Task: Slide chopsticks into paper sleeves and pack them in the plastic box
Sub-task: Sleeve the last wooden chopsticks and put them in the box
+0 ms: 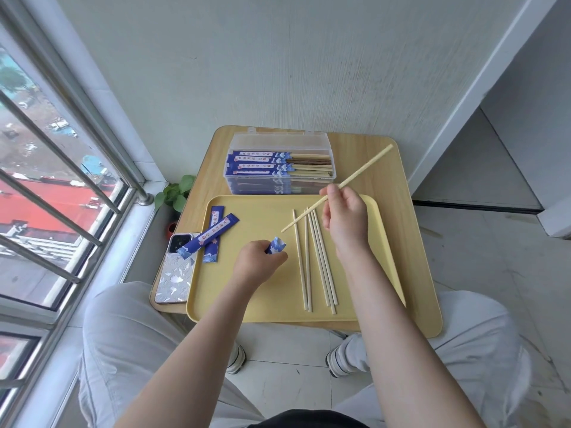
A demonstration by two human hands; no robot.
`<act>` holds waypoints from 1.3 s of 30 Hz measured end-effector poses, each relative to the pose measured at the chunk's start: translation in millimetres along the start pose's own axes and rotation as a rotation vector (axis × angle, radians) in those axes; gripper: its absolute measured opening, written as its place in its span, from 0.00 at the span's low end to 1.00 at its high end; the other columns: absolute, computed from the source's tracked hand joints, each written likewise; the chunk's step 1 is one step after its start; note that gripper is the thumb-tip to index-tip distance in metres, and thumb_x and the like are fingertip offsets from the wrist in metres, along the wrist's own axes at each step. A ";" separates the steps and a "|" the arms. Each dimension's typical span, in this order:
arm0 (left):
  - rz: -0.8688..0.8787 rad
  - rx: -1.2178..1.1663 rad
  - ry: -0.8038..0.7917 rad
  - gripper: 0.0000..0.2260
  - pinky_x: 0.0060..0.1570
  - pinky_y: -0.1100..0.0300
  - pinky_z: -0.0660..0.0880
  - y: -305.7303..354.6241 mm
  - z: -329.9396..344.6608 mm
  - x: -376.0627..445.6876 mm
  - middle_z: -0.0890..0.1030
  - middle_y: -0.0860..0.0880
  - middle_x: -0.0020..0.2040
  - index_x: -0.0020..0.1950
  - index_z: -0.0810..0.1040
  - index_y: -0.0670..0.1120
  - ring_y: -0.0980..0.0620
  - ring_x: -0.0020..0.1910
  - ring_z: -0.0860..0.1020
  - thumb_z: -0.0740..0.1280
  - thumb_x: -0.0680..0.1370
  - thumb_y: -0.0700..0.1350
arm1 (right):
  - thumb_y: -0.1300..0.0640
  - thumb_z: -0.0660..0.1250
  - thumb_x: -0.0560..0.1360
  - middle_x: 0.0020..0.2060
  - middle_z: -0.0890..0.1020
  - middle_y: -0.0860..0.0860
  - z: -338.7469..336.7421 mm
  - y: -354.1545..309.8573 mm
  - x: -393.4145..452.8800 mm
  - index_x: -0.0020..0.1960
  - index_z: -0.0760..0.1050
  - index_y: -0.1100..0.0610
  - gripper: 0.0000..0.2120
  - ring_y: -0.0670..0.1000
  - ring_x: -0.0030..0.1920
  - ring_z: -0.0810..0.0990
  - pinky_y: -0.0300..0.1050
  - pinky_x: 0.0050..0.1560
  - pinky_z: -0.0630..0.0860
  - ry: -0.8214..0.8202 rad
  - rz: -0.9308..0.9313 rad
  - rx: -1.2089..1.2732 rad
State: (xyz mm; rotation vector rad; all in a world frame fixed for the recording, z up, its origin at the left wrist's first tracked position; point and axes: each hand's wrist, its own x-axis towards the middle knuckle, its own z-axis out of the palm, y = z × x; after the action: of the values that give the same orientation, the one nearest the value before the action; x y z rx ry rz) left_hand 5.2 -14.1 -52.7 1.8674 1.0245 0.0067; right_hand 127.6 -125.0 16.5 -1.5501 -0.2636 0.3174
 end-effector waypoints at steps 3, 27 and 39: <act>0.032 0.041 0.004 0.11 0.33 0.58 0.60 -0.8 0.2 -2.8 0.65 0.50 0.30 0.35 0.69 0.45 0.50 0.31 0.63 0.68 0.73 0.46 | 0.57 0.59 0.84 0.28 0.69 0.51 0.0 2.4 1.5 0.42 0.75 0.56 0.13 0.47 0.26 0.65 0.34 0.26 0.64 0.039 0.013 -0.014; -0.129 -0.609 -0.088 0.16 0.36 0.54 0.77 -1.9 2.9 -3.8 0.76 0.47 0.31 0.50 0.75 0.42 0.47 0.29 0.75 0.61 0.83 0.55 | 0.64 0.61 0.79 0.53 0.80 0.55 14.2 49.3 -10.9 0.57 0.76 0.59 0.09 0.58 0.54 0.81 0.46 0.45 0.74 -0.408 0.222 -1.321; -0.135 -0.629 -0.076 0.15 0.33 0.57 0.75 -1.4 3.2 -4.1 0.76 0.48 0.31 0.49 0.78 0.42 0.50 0.26 0.73 0.67 0.80 0.55 | 0.54 0.68 0.72 0.29 0.73 0.51 14.7 48.1 -8.8 0.35 0.67 0.57 0.13 0.53 0.29 0.72 0.40 0.28 0.66 -0.297 0.254 -1.018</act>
State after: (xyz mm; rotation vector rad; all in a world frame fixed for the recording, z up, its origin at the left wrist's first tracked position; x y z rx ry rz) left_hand 2.9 -18.9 -53.8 1.2185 0.9556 0.1595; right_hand 112.4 -114.7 -31.3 -2.5512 -0.5086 0.6802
